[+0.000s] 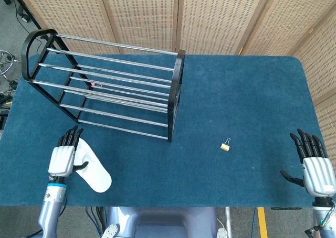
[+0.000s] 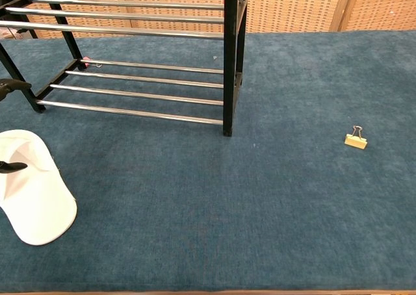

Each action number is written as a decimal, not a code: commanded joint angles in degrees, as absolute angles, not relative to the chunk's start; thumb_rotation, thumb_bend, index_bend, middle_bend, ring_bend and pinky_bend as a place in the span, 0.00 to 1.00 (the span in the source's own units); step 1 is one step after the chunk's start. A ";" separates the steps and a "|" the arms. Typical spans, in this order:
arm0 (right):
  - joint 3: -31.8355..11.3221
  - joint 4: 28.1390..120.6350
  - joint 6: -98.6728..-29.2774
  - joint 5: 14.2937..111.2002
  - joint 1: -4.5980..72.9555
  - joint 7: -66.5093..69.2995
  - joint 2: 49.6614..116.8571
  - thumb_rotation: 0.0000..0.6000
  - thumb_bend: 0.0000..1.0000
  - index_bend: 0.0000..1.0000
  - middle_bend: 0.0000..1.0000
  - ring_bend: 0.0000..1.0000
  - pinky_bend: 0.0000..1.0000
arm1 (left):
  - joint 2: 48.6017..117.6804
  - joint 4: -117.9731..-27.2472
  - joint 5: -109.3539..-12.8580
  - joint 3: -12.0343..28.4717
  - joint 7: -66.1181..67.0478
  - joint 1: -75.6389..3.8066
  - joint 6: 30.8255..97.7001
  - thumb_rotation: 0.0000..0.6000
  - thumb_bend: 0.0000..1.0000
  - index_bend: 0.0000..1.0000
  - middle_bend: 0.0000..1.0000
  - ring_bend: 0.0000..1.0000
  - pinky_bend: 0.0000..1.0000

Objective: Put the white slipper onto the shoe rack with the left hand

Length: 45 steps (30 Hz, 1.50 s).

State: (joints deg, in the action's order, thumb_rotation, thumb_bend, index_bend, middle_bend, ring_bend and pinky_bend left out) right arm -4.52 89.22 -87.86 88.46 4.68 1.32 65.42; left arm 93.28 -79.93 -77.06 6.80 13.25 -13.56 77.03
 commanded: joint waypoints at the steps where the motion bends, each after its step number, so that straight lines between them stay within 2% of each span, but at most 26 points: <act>1: -4.46 89.24 -87.78 88.50 4.71 1.34 65.41 1.00 0.00 0.00 0.00 0.00 0.00 | 93.50 -79.42 -76.86 6.86 12.89 -13.48 77.25 1.00 0.04 0.09 0.00 0.00 0.13; 16: -4.45 89.37 -87.73 88.61 4.79 1.73 65.40 1.00 0.00 0.00 0.00 0.00 0.00 | 94.00 -76.82 -73.53 7.31 12.30 -11.88 77.92 1.00 0.05 0.14 0.04 0.07 0.23; 22: -4.34 89.40 -87.43 88.65 4.91 1.78 65.40 1.00 0.00 0.00 0.00 0.00 0.00 | 94.31 -75.45 -72.34 7.90 11.78 -11.93 77.28 1.00 0.07 0.21 0.10 0.15 0.32; 26: -4.31 89.50 -87.39 88.63 4.91 1.65 65.39 1.00 0.00 0.00 0.00 0.00 0.00 | 94.78 -74.48 -73.06 7.66 11.25 -12.32 77.06 1.00 0.12 0.31 0.20 0.23 0.38; 32: -4.26 89.56 -87.27 88.63 4.95 1.68 65.34 1.00 0.00 0.00 0.00 0.00 0.00 | 96.03 -73.07 -75.35 6.77 10.62 -12.69 77.95 1.00 0.30 0.46 0.33 0.34 0.47; 45: -4.13 89.86 -87.04 88.58 4.98 1.70 65.17 1.00 0.00 0.00 0.00 0.00 0.00 | 98.79 -69.48 -77.48 5.85 8.80 -11.82 80.50 1.00 0.44 0.57 0.46 0.43 0.57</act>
State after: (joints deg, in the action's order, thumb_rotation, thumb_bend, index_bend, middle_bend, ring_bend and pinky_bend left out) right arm -4.13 89.86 -87.04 88.58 4.98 1.70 65.17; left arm 98.58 -69.70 -77.34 5.83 8.94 -11.85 80.34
